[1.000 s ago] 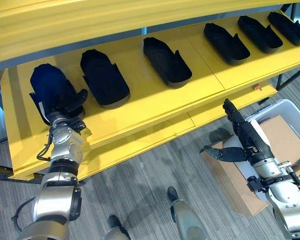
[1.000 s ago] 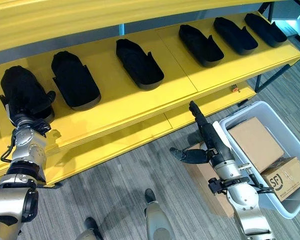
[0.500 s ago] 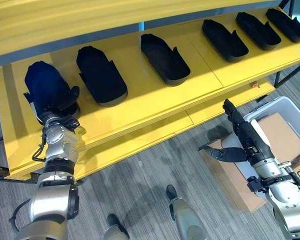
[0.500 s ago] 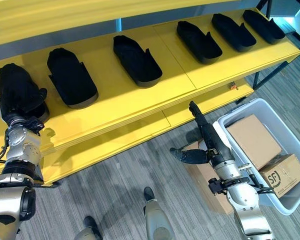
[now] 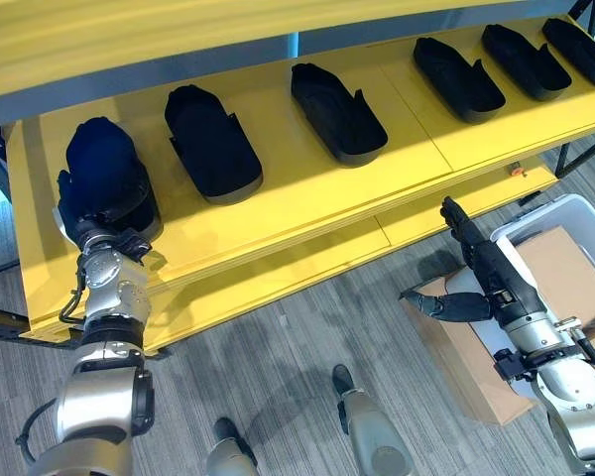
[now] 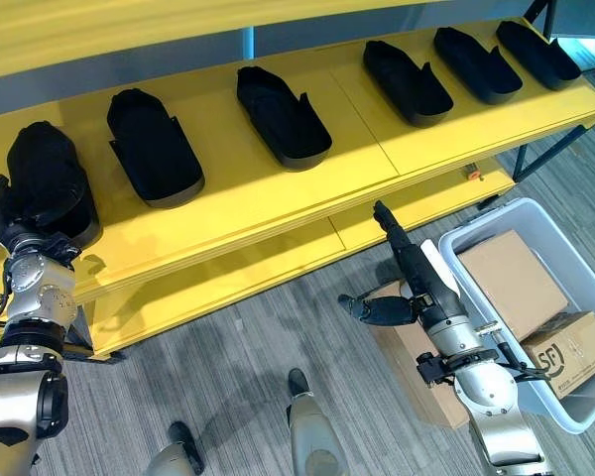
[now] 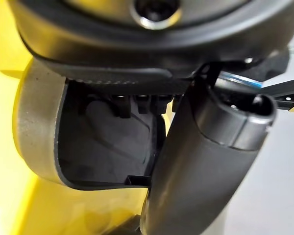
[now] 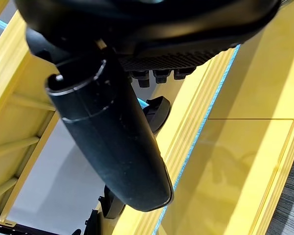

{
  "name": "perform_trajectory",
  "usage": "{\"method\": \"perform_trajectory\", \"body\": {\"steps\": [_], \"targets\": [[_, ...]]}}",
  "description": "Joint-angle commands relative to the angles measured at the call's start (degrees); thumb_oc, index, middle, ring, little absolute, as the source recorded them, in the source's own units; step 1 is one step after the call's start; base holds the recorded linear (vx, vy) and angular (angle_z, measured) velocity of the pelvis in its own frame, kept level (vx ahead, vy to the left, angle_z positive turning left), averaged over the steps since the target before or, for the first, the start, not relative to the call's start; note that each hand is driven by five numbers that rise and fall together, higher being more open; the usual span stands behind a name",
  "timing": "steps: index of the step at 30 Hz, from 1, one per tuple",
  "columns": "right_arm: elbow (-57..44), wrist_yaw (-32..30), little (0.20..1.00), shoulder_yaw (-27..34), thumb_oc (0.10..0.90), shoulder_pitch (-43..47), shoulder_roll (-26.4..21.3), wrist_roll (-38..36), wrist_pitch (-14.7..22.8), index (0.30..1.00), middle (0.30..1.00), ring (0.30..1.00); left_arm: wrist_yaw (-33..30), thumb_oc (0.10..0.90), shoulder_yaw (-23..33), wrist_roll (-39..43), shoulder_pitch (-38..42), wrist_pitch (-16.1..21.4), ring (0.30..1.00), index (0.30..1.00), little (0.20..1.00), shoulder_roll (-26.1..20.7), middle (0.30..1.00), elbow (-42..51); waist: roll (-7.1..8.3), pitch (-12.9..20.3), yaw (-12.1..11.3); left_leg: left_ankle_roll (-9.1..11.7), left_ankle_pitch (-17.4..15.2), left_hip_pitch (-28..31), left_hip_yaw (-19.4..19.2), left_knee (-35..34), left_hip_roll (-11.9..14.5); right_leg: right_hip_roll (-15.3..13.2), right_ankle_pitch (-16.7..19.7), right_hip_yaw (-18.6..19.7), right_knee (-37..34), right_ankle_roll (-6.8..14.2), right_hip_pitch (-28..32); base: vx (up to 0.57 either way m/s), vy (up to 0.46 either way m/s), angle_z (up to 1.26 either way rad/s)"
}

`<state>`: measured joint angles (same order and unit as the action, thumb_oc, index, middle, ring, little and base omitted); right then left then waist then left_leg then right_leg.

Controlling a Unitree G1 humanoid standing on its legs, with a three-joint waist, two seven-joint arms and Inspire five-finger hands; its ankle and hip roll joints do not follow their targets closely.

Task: Move parts from the plastic box to the shelf.

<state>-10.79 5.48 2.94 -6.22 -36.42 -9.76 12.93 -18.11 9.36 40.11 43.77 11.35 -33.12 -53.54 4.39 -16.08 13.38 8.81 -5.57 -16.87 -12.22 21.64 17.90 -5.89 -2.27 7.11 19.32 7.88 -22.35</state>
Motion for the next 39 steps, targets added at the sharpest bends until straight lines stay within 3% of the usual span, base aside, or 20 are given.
{"method": "perform_trajectory", "body": {"steps": [1,39], "targets": [[-5.0,-1.3,1.0,4.6,0.9,2.2,-2.2,-2.8,6.2,1.0,1.0,1.0,0.2,0.9,0.4,-2.5,-0.3,3.7,1.0,1.0,1.0,-7.0,1.0,0.0,1.32,3.8,-1.3,-1.5,-1.1,-5.0,5.5,5.3,1.4,-5.3,-2.6,-1.9,-1.7,1.7,5.2,0.0,0.0,0.0],[-5.5,-1.2,1.0,4.8,0.9,1.5,-2.4,-2.1,6.2,1.0,1.0,1.0,-2.3,0.9,4.8,0.6,-3.3,5.4,1.0,1.0,1.0,-7.1,1.0,1.6,1.4,3.9,-2.3,-1.7,-1.5,-6.6,6.2,6.7,1.0,-5.5,-2.7,-2.0,-0.8,1.5,4.3,0.0,0.0,0.0]]}}
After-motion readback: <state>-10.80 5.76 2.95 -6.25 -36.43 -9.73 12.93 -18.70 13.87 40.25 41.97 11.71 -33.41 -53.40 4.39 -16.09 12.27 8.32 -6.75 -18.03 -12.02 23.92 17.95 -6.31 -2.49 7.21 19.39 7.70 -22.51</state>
